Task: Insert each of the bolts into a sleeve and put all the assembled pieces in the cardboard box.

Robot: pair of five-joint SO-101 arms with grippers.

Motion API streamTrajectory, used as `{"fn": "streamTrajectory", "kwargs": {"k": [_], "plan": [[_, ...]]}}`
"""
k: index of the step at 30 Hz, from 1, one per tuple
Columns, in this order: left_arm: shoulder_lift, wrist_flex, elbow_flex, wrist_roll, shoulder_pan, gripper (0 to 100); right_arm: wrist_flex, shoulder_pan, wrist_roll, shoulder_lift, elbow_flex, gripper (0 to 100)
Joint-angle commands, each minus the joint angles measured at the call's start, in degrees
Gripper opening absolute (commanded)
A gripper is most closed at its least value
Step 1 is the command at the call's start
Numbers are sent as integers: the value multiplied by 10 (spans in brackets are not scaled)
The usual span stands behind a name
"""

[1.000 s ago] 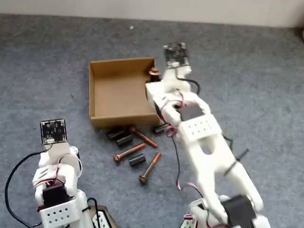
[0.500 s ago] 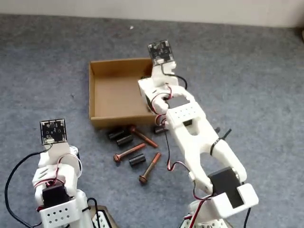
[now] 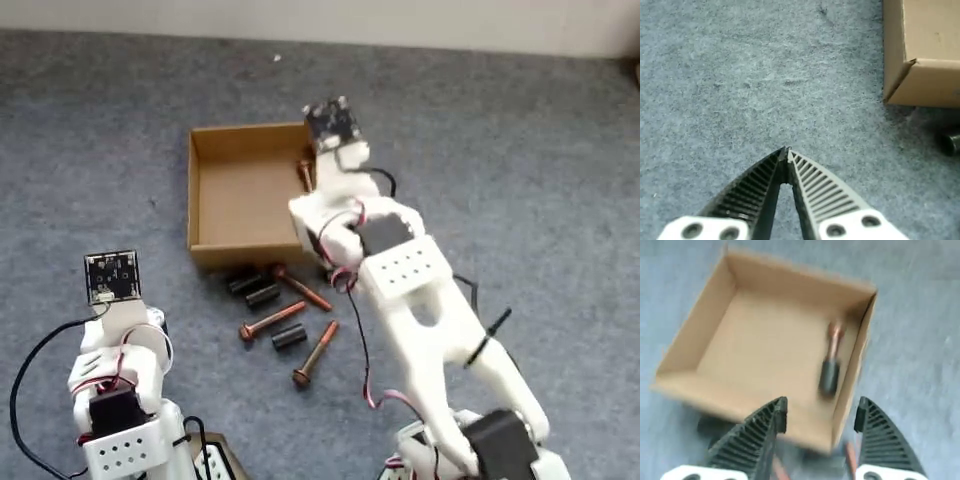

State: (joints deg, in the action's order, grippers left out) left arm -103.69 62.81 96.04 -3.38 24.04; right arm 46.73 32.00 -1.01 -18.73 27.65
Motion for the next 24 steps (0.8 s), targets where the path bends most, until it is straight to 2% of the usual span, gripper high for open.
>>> {"fn": "streamTrajectory", "kwargs": {"k": [1, 12, 15, 19, 24], "plan": [[-1, -12, 11, -4, 7, 7, 55, 25, 10, -67, 26, 205], [-2, -12, 11, -4, 7, 7, 63, 24, 194, -110, 113, 205], [-2, -12, 11, -4, 7, 7, 116, 30, 225, -89, 109, 205], [-2, -14, 11, -3, 29, 7, 206, 82, 297, -47, 70, 205], [-3, -15, 11, -3, 34, 7, 238, 152, 379, 22, 26, 205]]}}
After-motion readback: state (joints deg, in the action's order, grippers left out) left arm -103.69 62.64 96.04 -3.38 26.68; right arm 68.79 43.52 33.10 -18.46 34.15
